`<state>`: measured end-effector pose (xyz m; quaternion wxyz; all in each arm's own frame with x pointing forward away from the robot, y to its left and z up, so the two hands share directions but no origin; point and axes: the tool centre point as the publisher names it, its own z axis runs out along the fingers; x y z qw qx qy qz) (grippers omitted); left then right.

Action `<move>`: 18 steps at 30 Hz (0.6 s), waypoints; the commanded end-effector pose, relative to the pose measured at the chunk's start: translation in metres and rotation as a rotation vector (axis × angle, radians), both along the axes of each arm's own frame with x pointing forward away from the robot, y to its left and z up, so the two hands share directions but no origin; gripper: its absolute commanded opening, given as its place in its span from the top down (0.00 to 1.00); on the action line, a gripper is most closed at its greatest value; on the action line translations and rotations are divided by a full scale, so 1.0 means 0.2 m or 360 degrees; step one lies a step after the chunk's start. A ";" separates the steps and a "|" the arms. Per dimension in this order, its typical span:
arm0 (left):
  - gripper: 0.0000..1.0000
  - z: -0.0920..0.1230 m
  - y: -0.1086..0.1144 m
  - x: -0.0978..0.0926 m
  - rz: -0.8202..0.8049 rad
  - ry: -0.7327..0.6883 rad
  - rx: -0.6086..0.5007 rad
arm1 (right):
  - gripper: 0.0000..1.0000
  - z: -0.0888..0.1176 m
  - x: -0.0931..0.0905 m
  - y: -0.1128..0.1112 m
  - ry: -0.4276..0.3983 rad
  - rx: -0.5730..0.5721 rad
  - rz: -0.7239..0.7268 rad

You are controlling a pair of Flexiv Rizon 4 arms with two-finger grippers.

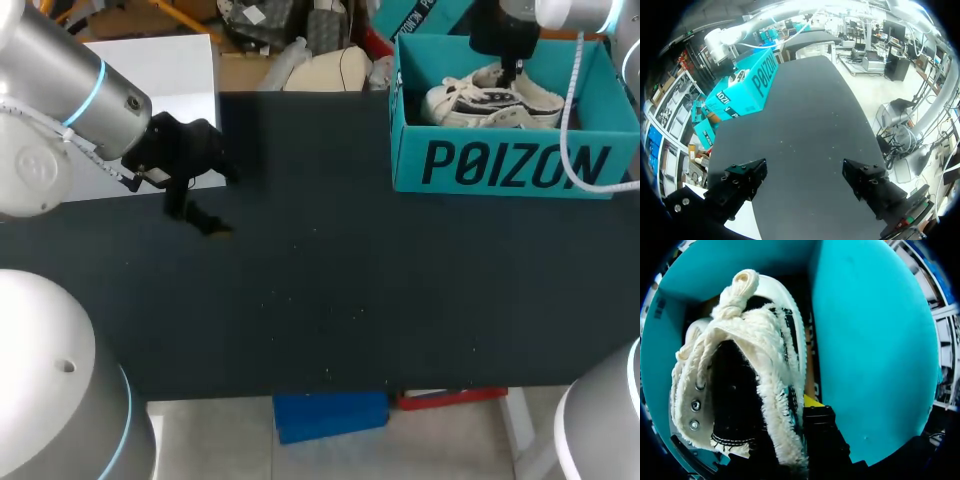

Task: Take the shoe out of the shoebox, open the shoe tongue, remove and reinsert the insole, then place the shoe into the shoebox

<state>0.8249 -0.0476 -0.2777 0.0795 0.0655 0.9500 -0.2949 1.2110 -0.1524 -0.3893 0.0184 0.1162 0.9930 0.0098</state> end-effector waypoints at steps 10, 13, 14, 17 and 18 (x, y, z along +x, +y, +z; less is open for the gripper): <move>0.00 0.00 0.00 0.00 0.0001 -0.0006 -0.0001 | 1.00 -0.07 -0.06 0.03 -0.0005 -0.0026 -0.0013; 0.00 0.00 0.00 0.00 0.0001 -0.0006 -0.0001 | 1.00 -0.03 -0.06 0.02 -0.0028 -0.0039 -0.0017; 0.00 0.00 0.00 0.00 0.0001 -0.0006 -0.0001 | 1.00 -0.02 -0.06 0.02 -0.0033 -0.0042 -0.0015; 0.00 0.00 0.00 0.00 0.0001 -0.0006 -0.0001 | 1.00 0.02 -0.06 0.01 -0.0047 -0.0055 -0.0011; 0.00 0.00 0.00 0.00 0.0001 -0.0006 -0.0001 | 1.00 0.03 -0.06 0.01 -0.0053 -0.0062 -0.0013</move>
